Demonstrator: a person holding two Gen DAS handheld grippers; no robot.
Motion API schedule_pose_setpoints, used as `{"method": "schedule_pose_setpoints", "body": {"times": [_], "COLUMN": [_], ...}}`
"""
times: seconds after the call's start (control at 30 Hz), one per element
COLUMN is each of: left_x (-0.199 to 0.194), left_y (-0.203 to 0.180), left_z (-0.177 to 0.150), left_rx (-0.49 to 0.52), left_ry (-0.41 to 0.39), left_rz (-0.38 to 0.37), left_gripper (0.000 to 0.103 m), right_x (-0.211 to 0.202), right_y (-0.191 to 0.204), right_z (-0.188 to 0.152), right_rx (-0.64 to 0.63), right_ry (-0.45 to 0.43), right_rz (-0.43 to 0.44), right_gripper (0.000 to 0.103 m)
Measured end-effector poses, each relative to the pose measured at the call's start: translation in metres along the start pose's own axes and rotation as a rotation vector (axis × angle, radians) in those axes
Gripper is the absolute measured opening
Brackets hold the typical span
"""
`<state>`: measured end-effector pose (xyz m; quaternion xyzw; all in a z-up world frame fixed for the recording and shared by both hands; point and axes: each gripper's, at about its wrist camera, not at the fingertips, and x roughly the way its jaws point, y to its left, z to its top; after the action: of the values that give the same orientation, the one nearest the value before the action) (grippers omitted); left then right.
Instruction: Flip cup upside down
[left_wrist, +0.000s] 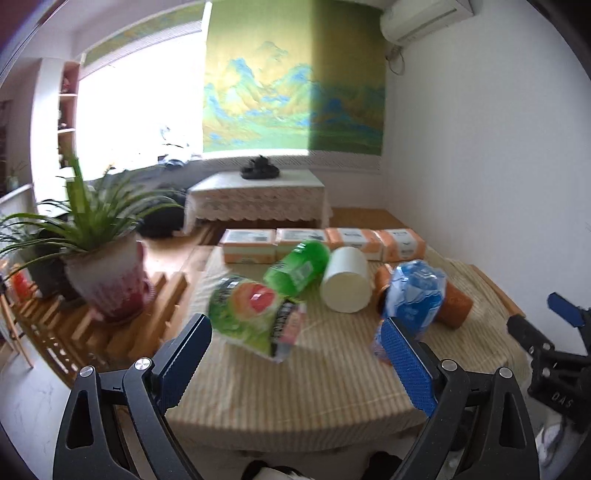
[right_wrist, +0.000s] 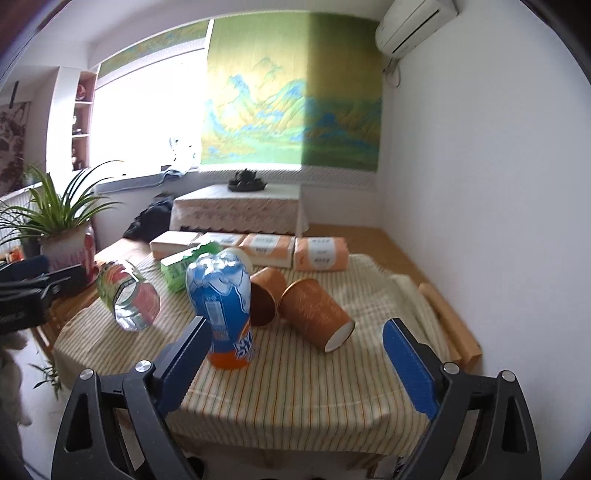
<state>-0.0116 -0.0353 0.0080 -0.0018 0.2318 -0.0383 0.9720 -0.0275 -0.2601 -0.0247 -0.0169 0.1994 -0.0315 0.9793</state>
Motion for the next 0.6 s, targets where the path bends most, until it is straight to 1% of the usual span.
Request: {"method": "schedule_pose_setpoints", "body": {"times": [0.03,0.07,0.3,0.47,0.6], "left_x": [-0.005,-0.009,-0.027,-0.027,-0.025], "left_y": [0.003,0.006,0.014,0.015,0.014], "left_z": [-0.003,-0.006,-0.023,-0.028,-0.03], "left_rx": [-0.002,-0.005,0.0,-0.023,-0.019], "left_ry": [-0.007,-0.01,-0.009,0.0,0.004], "left_rz": [0.007,0.004,0.024,0.05,0.058], "left_gripper": [0.102,0.103,0.103,0.103,0.103], "right_x": [-0.002,-0.005,-0.023,-0.027,-0.029], "right_y": [0.003,0.006,0.017,0.019,0.017], "right_z": [0.0,0.0,-0.003,-0.004,-0.006], "right_rx": [0.0,0.0,0.031,0.026,0.041], "right_ry": [-0.009,-0.021,-0.066,-0.069,-0.069], "right_rz": [-0.009,-0.018,-0.048,-0.056,-0.054], "right_gripper": [0.093,0.093,0.095,0.095,0.095]}}
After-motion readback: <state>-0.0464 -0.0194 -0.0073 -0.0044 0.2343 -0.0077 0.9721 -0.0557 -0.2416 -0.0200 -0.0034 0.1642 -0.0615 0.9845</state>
